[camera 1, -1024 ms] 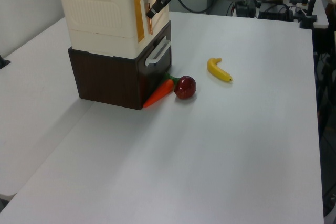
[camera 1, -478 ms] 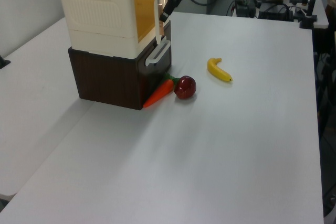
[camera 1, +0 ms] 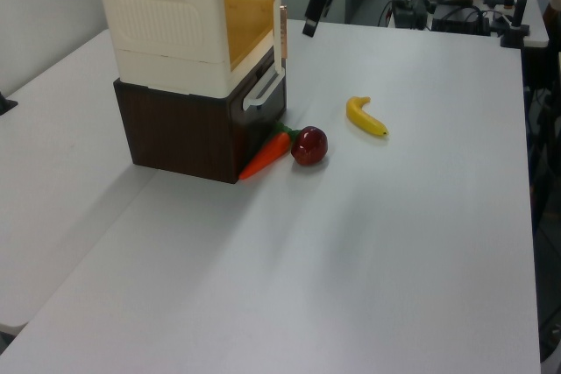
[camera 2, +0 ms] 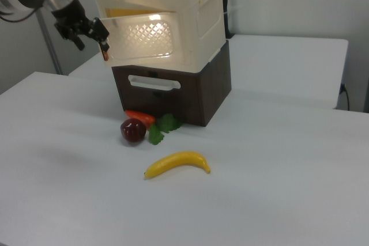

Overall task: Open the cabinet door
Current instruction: 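Pull the door edge outward, swinging the door open on its hinge, then continue swinging the door wide open with the gripper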

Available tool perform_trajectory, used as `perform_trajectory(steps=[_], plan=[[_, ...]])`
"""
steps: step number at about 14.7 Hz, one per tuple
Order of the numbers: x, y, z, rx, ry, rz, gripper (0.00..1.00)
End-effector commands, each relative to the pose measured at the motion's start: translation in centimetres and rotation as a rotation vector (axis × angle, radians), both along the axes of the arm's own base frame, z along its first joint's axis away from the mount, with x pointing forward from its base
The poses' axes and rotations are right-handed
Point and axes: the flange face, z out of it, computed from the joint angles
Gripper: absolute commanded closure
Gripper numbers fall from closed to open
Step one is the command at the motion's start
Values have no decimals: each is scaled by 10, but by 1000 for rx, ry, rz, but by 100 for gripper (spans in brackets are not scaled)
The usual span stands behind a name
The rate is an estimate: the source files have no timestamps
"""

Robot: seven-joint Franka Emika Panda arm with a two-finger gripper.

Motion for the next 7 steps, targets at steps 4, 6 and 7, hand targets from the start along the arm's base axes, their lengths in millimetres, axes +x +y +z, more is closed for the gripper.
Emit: perform_trajectory(steps=[4, 6, 7], plan=[[-25, -2, 67, 49, -92, 13, 0], [-18, 5, 80, 81, -200, 23, 0], [-11, 10, 86, 106, -289, 32, 0]])
